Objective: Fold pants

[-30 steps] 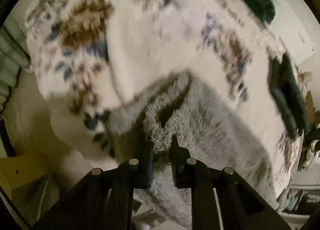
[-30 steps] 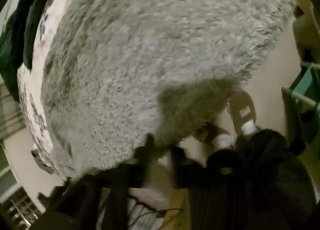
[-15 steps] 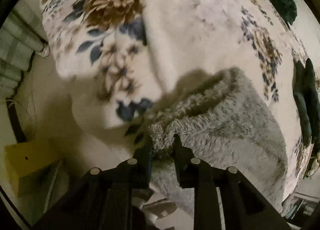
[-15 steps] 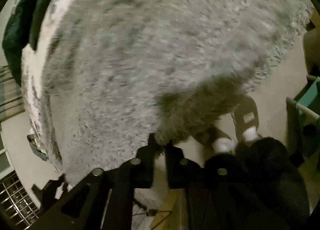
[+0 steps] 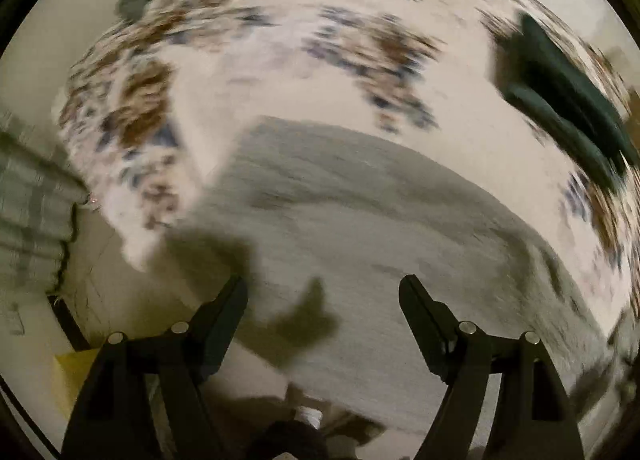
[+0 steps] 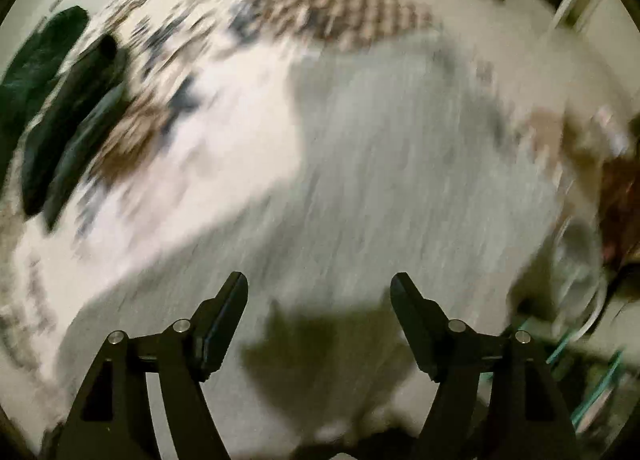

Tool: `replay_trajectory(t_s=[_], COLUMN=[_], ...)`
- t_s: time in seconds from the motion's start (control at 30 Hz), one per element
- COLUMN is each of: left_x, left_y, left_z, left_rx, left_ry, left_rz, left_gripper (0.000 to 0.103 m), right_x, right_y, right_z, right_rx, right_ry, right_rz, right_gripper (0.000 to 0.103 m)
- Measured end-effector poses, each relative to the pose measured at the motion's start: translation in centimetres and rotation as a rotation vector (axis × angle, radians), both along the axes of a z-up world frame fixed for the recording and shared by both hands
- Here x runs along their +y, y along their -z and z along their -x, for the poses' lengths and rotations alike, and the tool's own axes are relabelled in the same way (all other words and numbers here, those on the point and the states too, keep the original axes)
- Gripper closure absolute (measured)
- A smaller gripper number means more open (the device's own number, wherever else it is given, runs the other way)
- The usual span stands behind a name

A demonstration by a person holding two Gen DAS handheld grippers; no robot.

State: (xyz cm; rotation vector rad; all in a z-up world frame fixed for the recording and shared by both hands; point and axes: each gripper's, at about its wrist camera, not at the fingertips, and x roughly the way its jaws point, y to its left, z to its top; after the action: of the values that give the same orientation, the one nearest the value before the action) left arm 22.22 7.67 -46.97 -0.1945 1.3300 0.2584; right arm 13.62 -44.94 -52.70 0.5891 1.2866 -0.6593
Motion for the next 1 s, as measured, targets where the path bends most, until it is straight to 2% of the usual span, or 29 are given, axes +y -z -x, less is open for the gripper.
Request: replay_trajectory(t_s=[0.1,0.2,0.27,0.3,0.33,0.4,0.5,0.6,0.63,0.67,0.7,0.73,0.77,0.9,0.97,1.0], left_x=[-4.5,-7.9,-9.7,-10.4,-11.1,-12.4,-14.4,-16.8,-17.6,-18.5,-19.8,-20.7,-21.6,-24.7,-26.0,-26.9], left_y=[0.8,1.8,2.3,2.3,2.3,2.4,2.5,2.8,2.9,3.0,3.1,3.2,3.4,3.9,4.2,4.6], left_z=[0.1,0.5,0.9,1.0,1.1,1.1,1.1,1.2,1.2,1.2,1.3,1.4,1.5,1.4,0.8,0.2], left_rx=[0.031,0.060,0.082,0.085,0.084,0.082,0.088,0.095,0.098,0.101,0.105,0.108,0.111,0.128,0.137,0.135], left_ry=[0.068,0.116,0.141,0.152,0.164,0.186,0.205,0.237,0.251,0.270,0.300,0.323,0.348,0.425,0.449,0.464], left_rz=[0.022,0.028,0.039,0.039,0.036,0.028,0.039,0.050,0.055,0.059,0.063,0.063,0.063,0.067,0.070,0.067], left_gripper=[0.026,0.026,0.026,0.026,0.026,0.026,0.026,0.026,0.026,0.026,0.026,0.026,0.026,0.026,0.026,0.026], right_x=[-3.8,-5.4,-6.5,-7.3,-8.2,-10.0,-13.4,-16.8,-17.0,-18.1,-18.6,-19.1,-19.4,-19.8,-19.2,-18.4], right_y=[2.4,6.0,6.7,5.8,4.3,1.3,-1.7,-0.5,0.7,2.7,3.9,4.6,4.6,1.8,0.9,0.7], right_z=[-4.1,-7.1,-7.1,-6.5,-5.4,-2.4,4.3,11.6,13.9,16.1,17.5,18.8,20.4,23.0,21.9,20.9], right_rx=[0.061,0.200,0.234,0.194,0.125,0.011,-0.090,-0.113,-0.107,-0.078,-0.046,-0.030,-0.046,-0.139,-0.200,-0.235], right_ry=[-0.054,-0.113,-0.115,-0.086,-0.050,0.035,0.184,0.319,0.347,0.391,0.423,0.458,0.503,0.580,0.574,0.555], right_rz=[0.078,0.101,0.095,0.100,0.093,0.080,0.066,0.000,-0.044,-0.130,-0.177,-0.203,-0.213,-0.168,-0.206,-0.258], right_gripper=[0.027,0.028,0.062,0.082,0.086,0.088,0.088,0.088,0.083,0.075,0.053,0.044,0.044,0.044,0.044,0.044])
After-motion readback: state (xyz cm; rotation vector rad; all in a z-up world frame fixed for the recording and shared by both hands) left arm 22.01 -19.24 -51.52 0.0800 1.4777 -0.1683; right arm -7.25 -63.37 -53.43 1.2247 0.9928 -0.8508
